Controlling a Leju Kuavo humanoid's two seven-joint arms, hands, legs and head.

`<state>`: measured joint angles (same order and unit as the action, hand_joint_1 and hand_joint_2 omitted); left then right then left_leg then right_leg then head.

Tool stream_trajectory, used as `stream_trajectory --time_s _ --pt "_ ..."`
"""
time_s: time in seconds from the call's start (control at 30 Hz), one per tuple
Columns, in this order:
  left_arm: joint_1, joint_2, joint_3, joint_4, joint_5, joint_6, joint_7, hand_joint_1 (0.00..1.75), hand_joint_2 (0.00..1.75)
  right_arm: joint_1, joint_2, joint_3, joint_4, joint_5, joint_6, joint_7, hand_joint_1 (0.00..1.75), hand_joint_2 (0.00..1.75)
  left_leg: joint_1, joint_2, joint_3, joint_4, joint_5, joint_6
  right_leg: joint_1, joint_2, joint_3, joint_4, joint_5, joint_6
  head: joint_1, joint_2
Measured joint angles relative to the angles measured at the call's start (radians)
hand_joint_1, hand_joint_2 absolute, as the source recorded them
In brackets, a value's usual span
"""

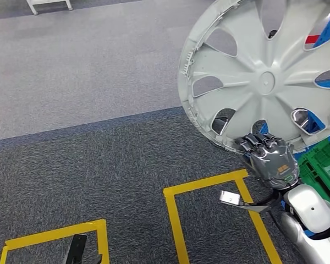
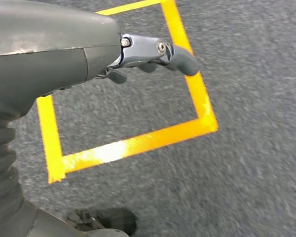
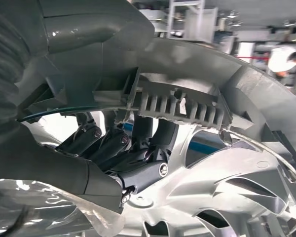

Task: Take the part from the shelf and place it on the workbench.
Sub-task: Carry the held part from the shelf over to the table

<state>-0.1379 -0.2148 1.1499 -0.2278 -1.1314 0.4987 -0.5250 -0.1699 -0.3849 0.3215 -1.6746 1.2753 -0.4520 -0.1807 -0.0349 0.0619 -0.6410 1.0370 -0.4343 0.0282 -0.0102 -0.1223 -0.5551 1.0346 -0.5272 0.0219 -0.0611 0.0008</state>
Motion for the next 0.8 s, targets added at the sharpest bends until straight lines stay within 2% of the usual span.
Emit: stream_trajectory --time_s 0.03,0.1,0.13,0.17,0.2,0.23,0.27,0.3,0.33,0.4,0.43,0.47,0.53,0.57,0.6,0.63,0.67,0.7,0.73,0.77,0.8 --pt "0.002 0.000 0.000 0.000 0.000 0.000 0.000 0.00 1.75 0.000 0.000 0.000 0.000 0.000 0.000 0.000 1.75 1.75 0.002 -0.012 0.004 -0.007 0.003 0.004 -0.001 0.002 0.002 0.000 -0.005 0.004 0.001 0.000" --pt "0.004 0.001 0.000 0.000 0.000 0.002 0.000 0.00 1.75 -0.001 -0.001 0.000 -0.001 -0.001 -0.001 0.000 1.75 1.75 0.010 -0.037 0.014 -0.022 0.010 0.015 -0.004 0.051 -0.015 0.042 -0.034 0.010 0.001 0.000" --pt "0.003 0.001 0.000 0.000 0.000 0.002 0.000 0.00 1.75 0.000 -0.003 -0.001 -0.001 -0.001 -0.001 0.000 1.75 1.75 0.013 -0.049 0.018 -0.025 0.012 0.018 -0.006 0.086 -0.042 0.095 -0.060 0.011 0.003 0.000" --pt "0.001 0.000 0.000 0.000 0.000 0.003 0.000 0.00 1.75 0.000 -0.004 -0.001 -0.001 -0.001 -0.001 0.000 1.75 1.75 0.014 -0.061 0.018 -0.025 0.013 0.021 -0.007 0.110 -0.076 0.158 -0.086 0.012 0.005 0.000" --pt "0.000 -0.001 0.000 0.000 0.000 0.003 0.000 0.00 1.75 0.002 -0.005 -0.001 -0.001 0.000 -0.001 0.000 1.75 1.75 0.015 -0.075 0.018 -0.025 0.012 0.021 -0.007 0.120 -0.113 0.222 -0.107 0.014 0.007 0.000" --pt "0.000 -0.002 0.000 0.000 0.000 0.003 0.000 0.00 1.75 0.005 -0.006 -0.001 -0.001 0.000 -0.001 0.000 1.75 1.75 0.016 -0.090 0.019 -0.024 0.011 0.022 -0.008 0.123 -0.143 0.265 -0.114 0.017 0.008 0.000" --pt "0.000 -0.003 0.000 0.000 0.000 0.003 0.000 0.00 1.75 0.007 -0.006 0.000 -0.001 0.000 -0.001 -0.001 1.75 1.75 0.017 -0.104 0.019 -0.023 0.011 0.022 -0.010 0.123 -0.156 0.274 -0.102 0.020 0.008 0.000" --pt "0.001 -0.003 0.000 0.000 0.000 0.003 0.001 0.00 1.75 0.008 -0.006 0.000 0.000 0.000 -0.001 -0.001 1.75 1.75 0.019 -0.120 0.019 -0.020 0.010 0.020 -0.012 0.125 -0.153 0.247 -0.072 0.022 0.008 0.000" --pt "0.001 -0.003 0.000 0.000 0.000 0.002 0.001 0.00 1.75 0.009 -0.006 -0.001 0.000 0.000 -0.001 0.000 1.75 1.75 0.022 -0.135 0.019 -0.015 0.007 0.017 -0.017 0.132 -0.129 0.185 -0.029 0.026 0.008 0.000" --pt "0.001 -0.002 0.000 0.000 0.000 0.002 0.001 0.00 1.75 0.008 -0.007 -0.001 0.000 0.000 -0.001 0.000 1.75 1.75 0.025 -0.162 0.012 0.001 0.000 0.005 -0.027 0.176 -0.073 0.064 0.022 0.034 0.009 0.000" --pt "0.000 -0.002 0.000 0.000 0.000 0.002 0.001 0.00 1.75 0.009 -0.007 -0.001 0.000 0.000 -0.001 -0.001 1.75 1.75 0.027 -0.175 0.006 0.008 -0.002 -0.002 -0.030 0.193 -0.055 0.031 0.029 0.034 0.010 0.000" --pt "0.001 -0.001 0.000 0.000 0.000 0.002 0.001 0.00 1.75 0.010 -0.007 0.000 0.000 0.000 -0.001 -0.001 1.75 1.75 0.028 -0.185 0.000 0.011 -0.002 -0.008 -0.029 0.203 -0.048 0.022 0.024 0.031 0.010 0.000" --pt "0.006 0.000 0.000 0.000 0.000 0.003 0.000 0.00 1.75 0.009 -0.007 0.000 -0.001 0.000 -0.001 -0.001 1.75 1.75 0.032 -0.202 -0.006 0.010 0.002 -0.019 -0.026 0.183 -0.045 0.019 0.026 0.018 0.010 0.000" --pt "0.009 0.000 0.000 0.000 0.000 0.003 0.001 0.00 1.75 0.008 -0.007 0.000 -0.001 0.000 -0.001 0.000 1.75 1.75 0.031 -0.196 -0.009 0.014 -0.001 -0.023 -0.026 0.172 -0.043 0.018 0.027 0.012 0.008 0.000" --pt "0.010 0.000 0.000 0.000 0.000 0.004 0.001 0.00 1.75 0.006 -0.007 0.000 -0.001 0.000 -0.001 0.000 1.75 1.75 0.030 -0.172 -0.020 0.036 -0.014 -0.028 -0.026 0.159 -0.040 0.016 0.028 0.006 0.006 0.000" --pt "0.010 0.001 0.000 0.000 0.000 0.004 0.001 0.00 1.75 0.005 -0.007 0.000 -0.001 0.000 -0.002 0.001 1.75 1.75 0.030 -0.140 -0.038 0.077 -0.037 -0.032 -0.025 0.146 -0.037 0.014 0.027 0.001 0.004 0.000" --pt "0.009 0.000 0.000 0.000 0.000 0.005 0.001 0.00 1.75 0.004 -0.007 0.000 -0.001 0.000 -0.002 0.001 1.75 1.75 0.029 -0.106 -0.066 0.136 -0.067 -0.036 -0.022 0.133 -0.035 0.014 0.025 -0.002 0.002 0.000" --pt "0.009 0.000 0.000 0.000 0.000 0.005 0.001 0.00 1.75 0.004 -0.007 0.000 -0.001 0.000 -0.002 0.001 1.75 1.75 0.030 -0.082 -0.099 0.206 -0.097 -0.038 -0.018 0.118 -0.033 0.014 0.023 -0.006 0.000 0.000" --pt "0.008 0.000 0.000 0.000 -0.001 0.006 0.001 0.00 1.75 0.004 -0.007 0.000 -0.001 0.000 -0.002 0.000 1.75 1.75 0.032 -0.073 -0.126 0.260 -0.115 -0.039 -0.015 0.104 -0.032 0.014 0.021 -0.008 0.000 0.000" --pt "0.009 0.000 0.000 0.000 -0.002 0.006 0.001 0.00 1.75 0.003 -0.007 0.001 -0.001 0.000 -0.002 0.000 1.75 1.75 0.033 -0.070 -0.139 0.285 -0.116 -0.037 -0.013 0.089 -0.031 0.014 0.019 -0.010 0.000 0.000" --pt "0.010 0.000 0.000 0.000 -0.002 0.007 0.002 0.00 1.75 0.002 -0.007 0.002 -0.001 0.000 -0.002 0.000 1.75 1.75 0.032 -0.068 -0.132 0.270 -0.098 -0.034 -0.011 0.075 -0.028 0.014 0.017 -0.011 0.000 0.000"
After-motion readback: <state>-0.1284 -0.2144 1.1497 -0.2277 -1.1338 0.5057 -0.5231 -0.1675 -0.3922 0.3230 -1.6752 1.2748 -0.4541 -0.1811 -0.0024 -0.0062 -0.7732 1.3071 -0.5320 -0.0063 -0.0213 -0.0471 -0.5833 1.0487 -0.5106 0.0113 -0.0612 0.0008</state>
